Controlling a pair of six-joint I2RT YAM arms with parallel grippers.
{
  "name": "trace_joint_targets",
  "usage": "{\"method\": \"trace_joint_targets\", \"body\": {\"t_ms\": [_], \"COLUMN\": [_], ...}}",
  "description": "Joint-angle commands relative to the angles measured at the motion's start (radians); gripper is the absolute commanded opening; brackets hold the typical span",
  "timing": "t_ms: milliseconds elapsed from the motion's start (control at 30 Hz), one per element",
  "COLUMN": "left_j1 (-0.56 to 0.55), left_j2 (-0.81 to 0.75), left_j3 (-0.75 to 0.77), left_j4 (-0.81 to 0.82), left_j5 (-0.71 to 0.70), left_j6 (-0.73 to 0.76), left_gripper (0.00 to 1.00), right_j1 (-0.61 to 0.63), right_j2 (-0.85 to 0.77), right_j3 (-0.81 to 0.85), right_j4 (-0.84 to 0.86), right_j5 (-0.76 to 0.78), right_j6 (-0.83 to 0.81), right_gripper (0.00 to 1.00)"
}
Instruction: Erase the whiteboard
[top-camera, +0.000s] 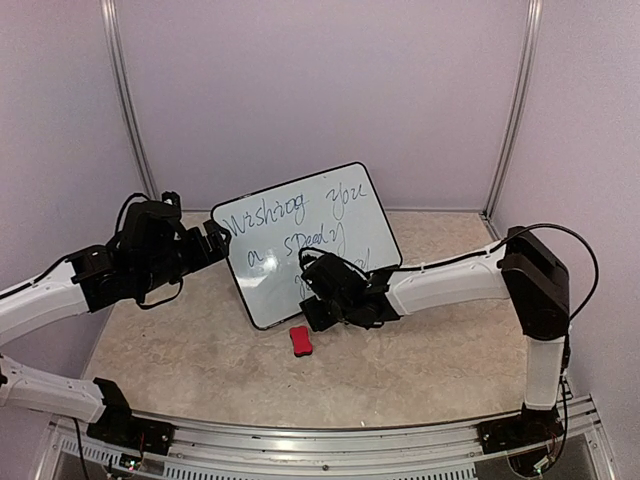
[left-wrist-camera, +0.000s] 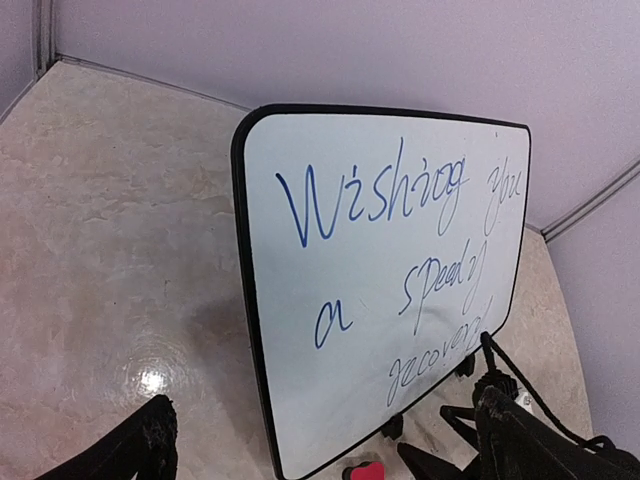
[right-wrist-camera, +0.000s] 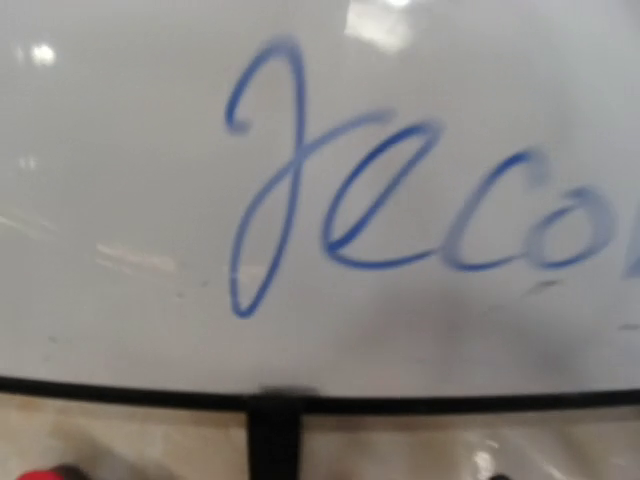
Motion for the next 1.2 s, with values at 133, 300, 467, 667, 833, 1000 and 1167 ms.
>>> {"method": "trace_joint_targets", "body": {"t_ms": [133,300,467,667,833,1000,1167], "left_j1": [0.007,0.007,0.009,0.009,0.009,0.009,0.011], "left_j2": [-0.024,-0.036,-0.043,-0.051,-0.061,-0.066,-0.073], "left_j3": [-0.018,-0.023,-0.025,-0.028,-0.035,-0.041,-0.045], "left_j4": [0.003,-0.010,-0.040,-0.063,-0.055,-0.055,-0.057], "left_j5": [-0.028,-0.046,-0.086,-0.133,-0.139,-0.143,-0.157], "left_j6": [0.009,-0.003,-0.014,-0.028,-0.030,-0.034,-0.034], "left_gripper": [0.99,0.99,0.99,0.99,0.99,0.99,0.99], "right_j1": [0.022,0.070,0.101,0.107,0.107,0.106,0.103], "right_j2": [-0.110,-0.061,0.005,0.044,0.087,0.118,0.131], "right_j3": [0.005,0.067,0.140,0.175,0.195,0.218,0.225], "right_j4": [-0.144,-0.182,-0.237,-0.275,-0.301,-0.312,-0.311], "right_j5": [-0.069,-0.097,-0.134,-0.163,-0.141,-0.123,-0.130], "right_j6": [0.057,0.057,0.071,0.102,0.138,0.154,0.159], "right_gripper": [0.71,0.71,0.71,0.70,0.69,0.63,0.57]}}
